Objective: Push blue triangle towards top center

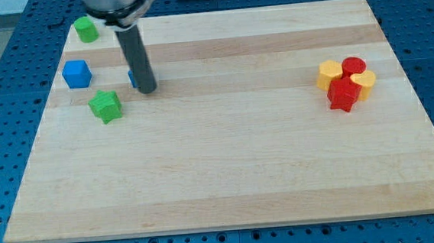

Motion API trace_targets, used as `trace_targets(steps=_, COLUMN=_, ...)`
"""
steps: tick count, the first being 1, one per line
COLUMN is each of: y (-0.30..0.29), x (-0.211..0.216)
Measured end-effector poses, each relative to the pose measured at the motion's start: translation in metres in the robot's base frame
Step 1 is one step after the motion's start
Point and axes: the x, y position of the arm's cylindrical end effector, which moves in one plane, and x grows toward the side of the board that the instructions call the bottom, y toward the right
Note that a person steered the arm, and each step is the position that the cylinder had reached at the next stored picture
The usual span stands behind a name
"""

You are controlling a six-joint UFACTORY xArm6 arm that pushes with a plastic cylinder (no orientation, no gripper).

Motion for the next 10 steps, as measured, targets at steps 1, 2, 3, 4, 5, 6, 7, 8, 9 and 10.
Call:
trace_targets(steps=1, y=-0.005, x=-0.01)
trace_targets(steps=2, y=-0.037, x=0.017)
trace_targets(steps=3, y=-0.099, x=0.025)
trace_targets(steps=4, y=-0.12, x=0.005)
trace_targets(steps=5, y=-0.1, x=-0.004)
trace_targets(steps=6, y=-0.067, x=-0.019)
trace_targets(steps=7, y=-0.028, x=-0.055)
trace_targets(steps=8, y=0.011, x=-0.075)
trace_targets(steps=9, y=-0.01, x=-0.067)
trace_targets(steps=10, y=-0.055, x=-0.058)
